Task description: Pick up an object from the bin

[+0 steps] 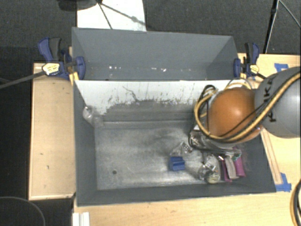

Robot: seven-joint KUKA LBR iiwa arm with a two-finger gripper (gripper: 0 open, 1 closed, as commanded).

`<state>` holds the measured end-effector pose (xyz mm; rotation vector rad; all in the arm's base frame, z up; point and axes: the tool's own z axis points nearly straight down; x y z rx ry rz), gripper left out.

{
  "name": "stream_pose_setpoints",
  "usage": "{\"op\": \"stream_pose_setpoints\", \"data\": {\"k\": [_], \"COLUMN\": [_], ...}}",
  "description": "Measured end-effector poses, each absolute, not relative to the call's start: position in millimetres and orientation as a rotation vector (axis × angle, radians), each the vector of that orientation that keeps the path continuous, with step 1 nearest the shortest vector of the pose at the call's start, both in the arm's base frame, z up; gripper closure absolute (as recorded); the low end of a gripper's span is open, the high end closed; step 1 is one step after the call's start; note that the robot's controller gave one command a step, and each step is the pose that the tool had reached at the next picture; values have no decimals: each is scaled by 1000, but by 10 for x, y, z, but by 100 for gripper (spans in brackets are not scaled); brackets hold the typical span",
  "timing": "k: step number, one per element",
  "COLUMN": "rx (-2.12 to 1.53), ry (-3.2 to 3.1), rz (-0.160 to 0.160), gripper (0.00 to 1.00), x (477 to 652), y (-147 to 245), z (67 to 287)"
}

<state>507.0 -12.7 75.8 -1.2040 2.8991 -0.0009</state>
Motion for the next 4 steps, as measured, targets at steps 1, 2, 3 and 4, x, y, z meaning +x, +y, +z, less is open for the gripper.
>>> {"op": "stream_pose_setpoints", "data": {"k": [1, 2, 3, 4], "rx": [-1197, -1194, -788, -1013], "ry": [2900, 2904, 3041, 2963], "rz": [1, 2, 5, -4], "gripper": [100, 0, 0, 0], "x": [5076, 5070, 4775, 4891], "y": [-106, -108, 480, -402], "z": [769, 765, 1072, 740]}}
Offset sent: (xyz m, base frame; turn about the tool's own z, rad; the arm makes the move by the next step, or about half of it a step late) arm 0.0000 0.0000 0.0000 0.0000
